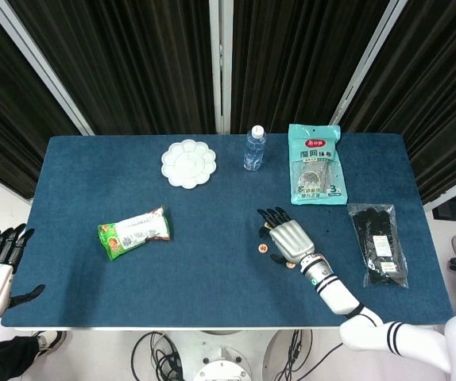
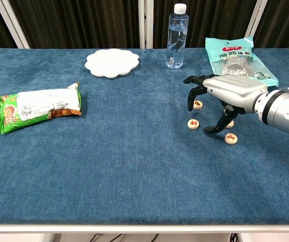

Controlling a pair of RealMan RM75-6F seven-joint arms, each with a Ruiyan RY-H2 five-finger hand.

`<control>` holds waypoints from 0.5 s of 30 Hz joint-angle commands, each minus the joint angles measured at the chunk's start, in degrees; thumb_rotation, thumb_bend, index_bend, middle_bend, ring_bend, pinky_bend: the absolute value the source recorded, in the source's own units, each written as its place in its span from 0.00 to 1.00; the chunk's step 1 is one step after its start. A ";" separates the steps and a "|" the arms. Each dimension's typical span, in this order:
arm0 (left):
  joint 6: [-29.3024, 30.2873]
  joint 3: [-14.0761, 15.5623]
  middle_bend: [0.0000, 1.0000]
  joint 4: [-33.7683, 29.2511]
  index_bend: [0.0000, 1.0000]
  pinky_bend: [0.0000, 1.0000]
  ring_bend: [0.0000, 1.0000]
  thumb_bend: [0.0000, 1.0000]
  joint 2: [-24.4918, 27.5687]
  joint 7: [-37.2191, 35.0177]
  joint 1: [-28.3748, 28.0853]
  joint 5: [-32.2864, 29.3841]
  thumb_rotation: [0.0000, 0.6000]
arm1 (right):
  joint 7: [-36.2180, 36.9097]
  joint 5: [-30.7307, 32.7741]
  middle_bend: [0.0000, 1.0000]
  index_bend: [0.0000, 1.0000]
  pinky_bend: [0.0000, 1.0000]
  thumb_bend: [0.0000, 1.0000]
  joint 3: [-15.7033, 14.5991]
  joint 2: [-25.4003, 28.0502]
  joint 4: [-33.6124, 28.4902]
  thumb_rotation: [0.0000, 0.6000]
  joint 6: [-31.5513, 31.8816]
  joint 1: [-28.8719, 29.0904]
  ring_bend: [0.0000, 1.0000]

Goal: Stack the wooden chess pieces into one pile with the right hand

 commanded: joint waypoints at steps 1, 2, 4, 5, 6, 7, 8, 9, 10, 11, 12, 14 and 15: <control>0.01 0.04 0.00 -0.10 0.05 0.00 0.00 0.00 0.15 -0.02 0.04 0.06 1.00 | -0.21 0.14 0.00 0.40 0.00 0.15 -0.20 -0.50 0.59 1.00 -0.10 0.27 0.00; 0.01 0.04 0.00 -0.12 0.05 0.00 0.00 0.00 0.21 0.07 0.06 0.04 1.00 | -0.26 0.20 0.00 0.41 0.00 0.16 -0.26 -0.68 0.80 1.00 -0.11 0.33 0.00; 0.01 0.07 0.00 -0.14 0.05 0.00 0.00 0.00 0.33 0.41 0.11 0.01 1.00 | -0.32 0.49 0.00 0.42 0.00 0.19 -0.33 -1.04 1.13 1.00 -0.21 0.46 0.00; 0.01 0.05 0.00 -0.19 0.05 0.00 0.00 0.00 0.38 0.52 0.12 -0.01 1.00 | -0.33 0.58 0.00 0.42 0.00 0.21 -0.38 -1.18 1.25 1.00 -0.28 0.52 0.00; 0.00 0.04 0.00 -0.27 0.05 0.00 0.00 0.00 0.42 0.44 0.14 -0.05 1.00 | -0.36 0.67 0.00 0.42 0.00 0.22 -0.47 -1.34 1.40 1.00 -0.39 0.61 0.00; -0.02 0.05 0.00 -0.32 0.06 0.00 0.00 0.00 0.47 0.32 0.15 -0.05 1.00 | -0.36 0.74 0.00 0.43 0.00 0.23 -0.50 -1.43 1.50 1.00 -0.46 0.68 0.00; -0.03 0.06 0.00 -0.35 0.06 0.00 0.00 0.00 0.52 0.25 0.15 -0.04 1.00 | -0.35 0.80 0.00 0.43 0.00 0.24 -0.53 -1.53 1.58 1.00 -0.48 0.73 0.00; -0.04 0.07 0.00 -0.37 0.06 0.00 0.00 0.00 0.57 0.21 0.16 -0.02 1.00 | -0.33 0.91 0.00 0.43 0.00 0.25 -0.57 -1.65 1.69 1.00 -0.50 0.76 0.00; -0.03 0.08 0.00 -0.37 0.06 0.00 0.00 0.00 0.59 0.17 0.16 0.01 1.00 | -0.33 0.99 0.00 0.43 0.00 0.26 -0.61 -1.72 1.77 1.00 -0.53 0.79 0.00; -0.03 0.08 0.00 -0.37 0.06 0.00 0.00 0.00 0.60 0.11 0.17 0.03 1.00 | -0.37 1.07 0.00 0.44 0.00 0.27 -0.67 -1.77 1.85 1.00 -0.59 0.83 0.00; -0.04 0.09 0.00 -0.35 0.06 0.00 0.00 0.00 0.62 0.05 0.17 0.03 1.00 | -0.43 1.18 0.00 0.44 0.00 0.27 -0.75 -1.84 1.93 1.00 -0.65 0.87 0.00; -0.11 0.07 0.00 -0.31 0.06 0.00 0.00 0.00 0.62 -0.02 0.16 -0.02 1.00 | -0.47 1.30 0.00 0.44 0.00 0.27 -0.82 -1.91 1.97 1.00 -0.68 0.92 0.00; -0.17 0.07 0.00 -0.28 0.06 0.00 0.00 0.00 0.62 -0.09 0.16 -0.08 1.00 | -0.45 1.35 0.00 0.45 0.00 0.27 -0.84 -1.96 1.97 1.00 -0.62 0.94 0.00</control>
